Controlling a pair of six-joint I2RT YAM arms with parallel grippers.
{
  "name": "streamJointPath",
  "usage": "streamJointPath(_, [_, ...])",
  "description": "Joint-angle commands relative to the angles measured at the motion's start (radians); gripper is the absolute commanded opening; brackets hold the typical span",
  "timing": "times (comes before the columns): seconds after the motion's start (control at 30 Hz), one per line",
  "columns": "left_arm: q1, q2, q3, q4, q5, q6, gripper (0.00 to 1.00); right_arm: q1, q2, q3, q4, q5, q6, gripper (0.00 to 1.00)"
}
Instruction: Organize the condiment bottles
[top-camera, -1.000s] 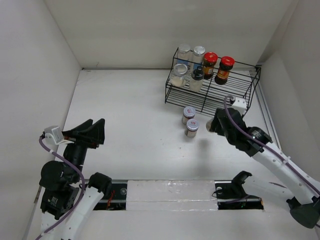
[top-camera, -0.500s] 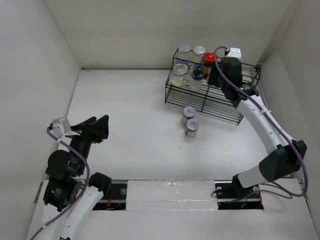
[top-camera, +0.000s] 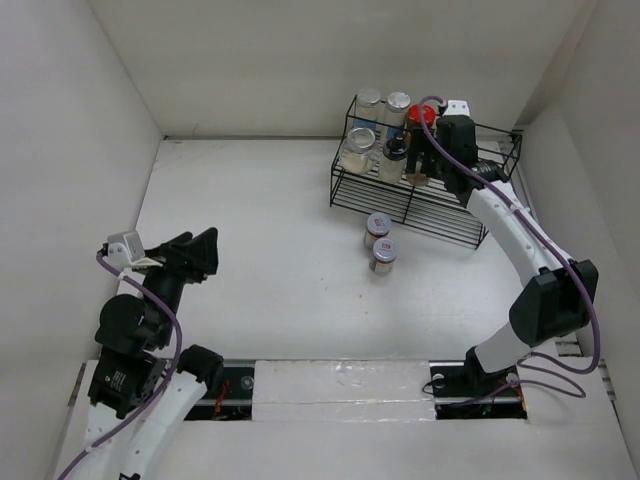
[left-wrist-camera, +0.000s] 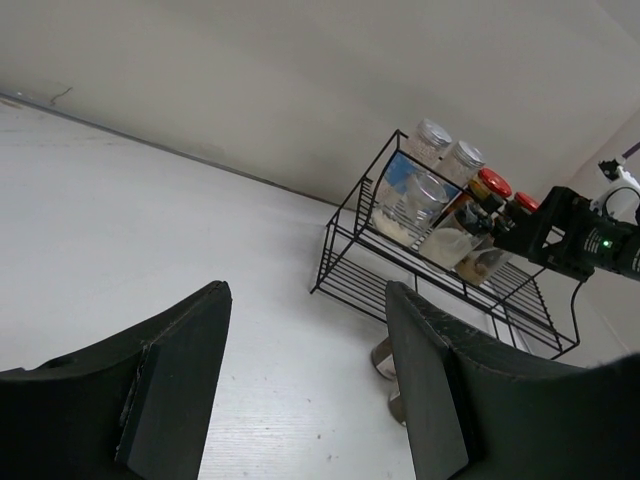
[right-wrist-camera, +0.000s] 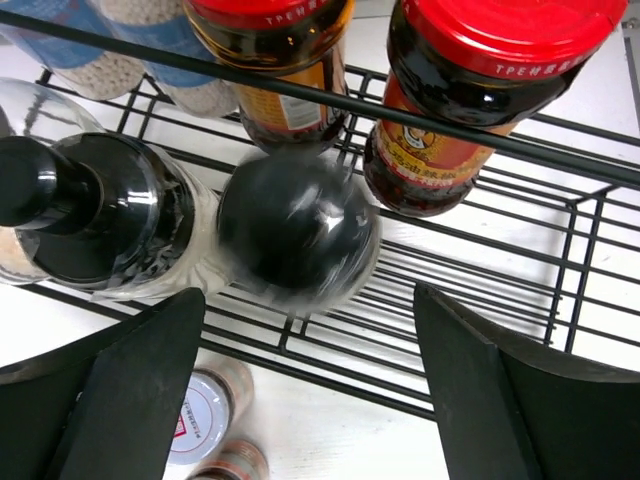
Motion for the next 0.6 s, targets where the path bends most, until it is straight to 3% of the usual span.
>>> streamJointPath(0.0, [0.001, 0.026, 0.004, 0.032, -0.008, 0.019, 0.59, 0.009, -0.040, 0.040, 0.078, -0.015, -0.003, 0.92])
streamJointPath(0.17, [0.001, 0.035, 0.004, 0.032, -0.010, 0.019, 0.59, 0.082, -0.213, -0.052, 0.126, 0.060, 0.007, 0.94])
streamJointPath(0.23, [0.001, 0.035, 0.004, 0.032, 0.000, 0.019, 0.59, 0.134, -0.346, -0.209, 0.182, 0.091, 0.007, 0.88])
streamJointPath(0.3, [0.001, 0.035, 0.004, 0.032, -0.009, 0.019, 0.59, 0.192, -0.439, -0.352, 0.261, 0.079, 0.019, 0.65])
streamJointPath(0.37, [0.001, 0.044, 0.004, 0.032, -0.009, 0.019, 0.59, 0.271, -0.544, -0.544, 0.334, 0.051, 0.054, 0.31])
streamJointPath(0.4, [0.001, 0.045, 0.004, 0.032, -0.009, 0.019, 0.59, 0.292, -0.568, -0.602, 0.353, 0.005, 0.054, 0.31])
streamJointPath(0.47, [0.001, 0.054, 0.004, 0.032, 0.000, 0.019, 0.59, 0.354, -0.597, -0.711, 0.367, -0.017, 0.054, 0.47])
streamJointPath(0.5, [0.001, 0.054, 0.004, 0.042, 0.000, 0.019, 0.59, 0.373, -0.597, -0.730, 0.342, -0.027, 0.054, 0.74])
streamJointPath(0.57, [0.001, 0.066, 0.004, 0.042, 0.000, 0.019, 0.59, 0.424, -0.597, -0.762, 0.303, -0.038, 0.043, 0.93])
